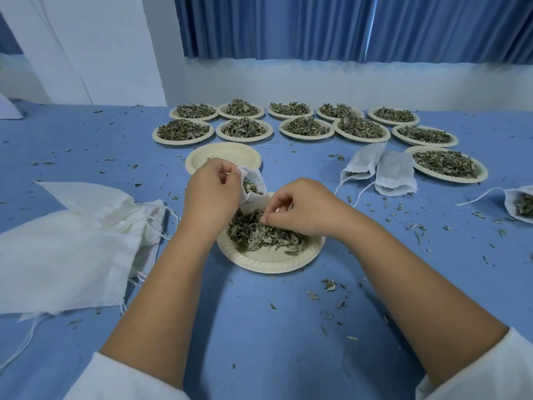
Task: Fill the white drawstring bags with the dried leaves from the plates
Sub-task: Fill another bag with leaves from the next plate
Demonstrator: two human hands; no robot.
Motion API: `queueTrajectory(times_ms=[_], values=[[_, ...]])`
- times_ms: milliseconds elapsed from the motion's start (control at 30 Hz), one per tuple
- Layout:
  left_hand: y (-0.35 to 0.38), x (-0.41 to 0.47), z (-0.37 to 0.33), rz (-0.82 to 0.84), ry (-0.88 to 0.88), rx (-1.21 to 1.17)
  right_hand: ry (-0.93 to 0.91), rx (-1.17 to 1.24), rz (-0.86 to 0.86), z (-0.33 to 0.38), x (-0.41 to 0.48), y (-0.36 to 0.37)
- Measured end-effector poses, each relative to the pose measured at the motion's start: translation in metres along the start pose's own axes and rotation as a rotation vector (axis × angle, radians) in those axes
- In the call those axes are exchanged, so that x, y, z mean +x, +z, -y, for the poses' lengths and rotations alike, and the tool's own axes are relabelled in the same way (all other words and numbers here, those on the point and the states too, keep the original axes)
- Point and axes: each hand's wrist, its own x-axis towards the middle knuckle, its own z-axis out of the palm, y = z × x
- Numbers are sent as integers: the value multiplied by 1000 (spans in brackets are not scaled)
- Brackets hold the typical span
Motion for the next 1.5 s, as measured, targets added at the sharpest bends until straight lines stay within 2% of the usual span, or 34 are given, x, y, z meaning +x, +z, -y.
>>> queueTrajectory(times_ms=[167, 300, 500, 967, 1167, 1300, 1500], values=[[1, 0, 1, 28, 23, 40, -18, -105, 153, 1, -4, -1], [1, 0, 2, 38, 40, 62, -63, -198, 121, 2, -4, 4], [1, -1, 2, 39, 49, 62, -56, -160, 79, 0, -4, 6], [-1, 0, 1, 26, 20, 17, 57, 348, -43, -1, -8, -30], [-1, -2, -1, 59, 32, 20, 93, 528, -157, 1, -7, -29], [3, -6, -5, 134, 51, -29, 90, 585, -194, 8, -7, -17], [6, -5, -4, 125, 49, -53, 157, 586, -210, 9, -6, -10]])
